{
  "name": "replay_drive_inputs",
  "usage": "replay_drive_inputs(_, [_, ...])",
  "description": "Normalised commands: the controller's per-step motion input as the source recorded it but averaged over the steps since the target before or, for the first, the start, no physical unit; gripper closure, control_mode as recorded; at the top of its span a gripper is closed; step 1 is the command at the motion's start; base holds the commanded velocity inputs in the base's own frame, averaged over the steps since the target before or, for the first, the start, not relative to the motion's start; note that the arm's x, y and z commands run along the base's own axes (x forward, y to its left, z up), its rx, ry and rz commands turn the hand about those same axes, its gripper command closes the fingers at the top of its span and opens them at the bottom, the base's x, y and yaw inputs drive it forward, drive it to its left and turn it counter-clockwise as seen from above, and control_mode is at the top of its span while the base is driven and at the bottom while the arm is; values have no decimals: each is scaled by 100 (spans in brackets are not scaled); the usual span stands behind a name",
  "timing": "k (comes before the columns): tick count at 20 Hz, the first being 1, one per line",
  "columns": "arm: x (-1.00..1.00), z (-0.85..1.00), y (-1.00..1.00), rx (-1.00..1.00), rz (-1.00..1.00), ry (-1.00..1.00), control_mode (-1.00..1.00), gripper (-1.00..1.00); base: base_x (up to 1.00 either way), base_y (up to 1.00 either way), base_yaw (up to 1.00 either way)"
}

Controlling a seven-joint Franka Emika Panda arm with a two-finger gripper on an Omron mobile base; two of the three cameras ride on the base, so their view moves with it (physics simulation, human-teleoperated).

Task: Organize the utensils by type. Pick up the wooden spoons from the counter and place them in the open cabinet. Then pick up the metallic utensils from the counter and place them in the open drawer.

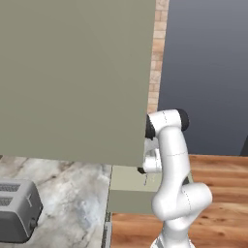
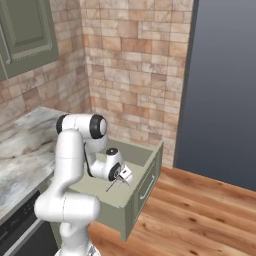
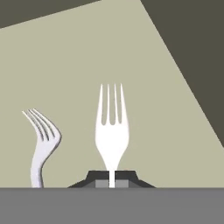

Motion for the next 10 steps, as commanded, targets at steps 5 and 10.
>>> replay_drive_inputs(5, [0,-13,-11,0,0,0,-100,-100,0,0,0])
replay_drive_inputs(10, [0,-5,-7,0,0,0,-100,-100,0,0,0])
